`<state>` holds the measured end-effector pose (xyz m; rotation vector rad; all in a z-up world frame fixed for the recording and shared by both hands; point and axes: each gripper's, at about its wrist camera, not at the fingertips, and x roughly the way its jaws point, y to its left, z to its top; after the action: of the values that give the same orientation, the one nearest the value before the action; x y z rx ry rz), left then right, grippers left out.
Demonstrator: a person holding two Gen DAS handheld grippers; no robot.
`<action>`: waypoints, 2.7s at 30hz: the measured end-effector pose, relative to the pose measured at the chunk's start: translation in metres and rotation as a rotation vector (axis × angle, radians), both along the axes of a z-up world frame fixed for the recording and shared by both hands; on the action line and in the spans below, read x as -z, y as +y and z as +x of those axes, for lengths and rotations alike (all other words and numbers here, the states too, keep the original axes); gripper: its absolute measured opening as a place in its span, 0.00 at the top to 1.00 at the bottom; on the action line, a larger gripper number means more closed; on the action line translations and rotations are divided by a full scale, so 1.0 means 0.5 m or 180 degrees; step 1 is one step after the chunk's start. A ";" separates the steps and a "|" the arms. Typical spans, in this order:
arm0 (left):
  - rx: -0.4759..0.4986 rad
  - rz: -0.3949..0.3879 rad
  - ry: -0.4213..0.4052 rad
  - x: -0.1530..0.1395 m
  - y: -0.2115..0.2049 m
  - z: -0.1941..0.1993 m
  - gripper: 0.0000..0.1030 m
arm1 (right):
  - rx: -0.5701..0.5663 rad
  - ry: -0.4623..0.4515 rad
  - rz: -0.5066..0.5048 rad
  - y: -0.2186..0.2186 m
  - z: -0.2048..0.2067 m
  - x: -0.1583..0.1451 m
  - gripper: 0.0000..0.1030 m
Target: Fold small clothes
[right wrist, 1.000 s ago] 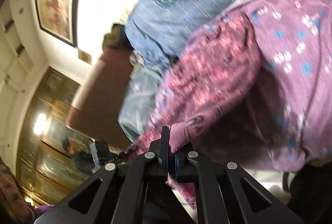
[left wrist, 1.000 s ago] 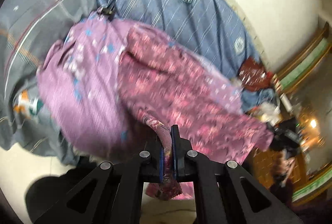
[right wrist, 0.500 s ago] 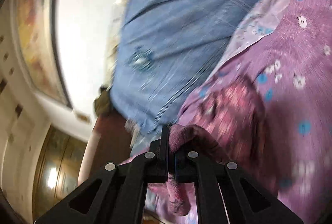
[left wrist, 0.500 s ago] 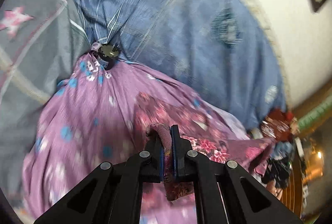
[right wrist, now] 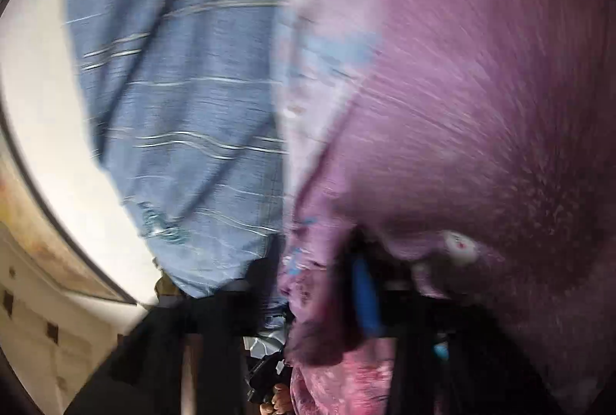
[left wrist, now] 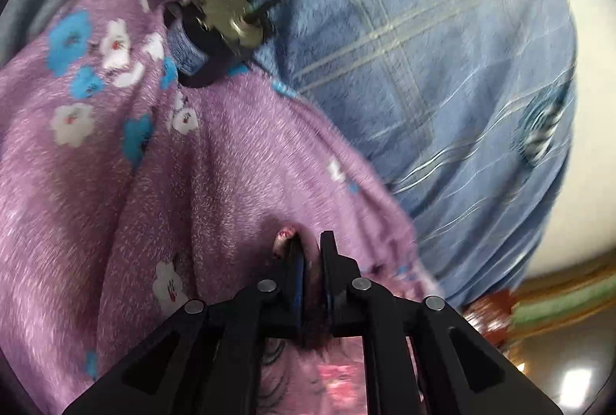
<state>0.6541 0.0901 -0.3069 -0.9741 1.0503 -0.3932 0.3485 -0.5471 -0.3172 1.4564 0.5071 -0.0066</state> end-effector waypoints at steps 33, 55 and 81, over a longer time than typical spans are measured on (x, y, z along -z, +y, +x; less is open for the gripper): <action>0.0063 0.1438 -0.0363 -0.053 -0.250 -0.050 0.56 | -0.1237 0.0640 -0.2324 0.358 0.323 -0.148 0.67; 0.0142 0.2150 -0.0499 -0.102 -0.255 -0.139 0.55 | -0.0509 0.1027 -0.2834 0.167 0.132 -0.169 0.88; 0.1094 0.2541 -0.0508 -0.066 -0.271 -0.368 0.55 | -0.2421 0.0990 -0.2931 0.625 -0.080 -0.058 0.86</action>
<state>0.4699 -0.0455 -0.2740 -0.0486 1.0941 -0.2826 0.3084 -0.2345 -0.2884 0.3067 1.1111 0.1235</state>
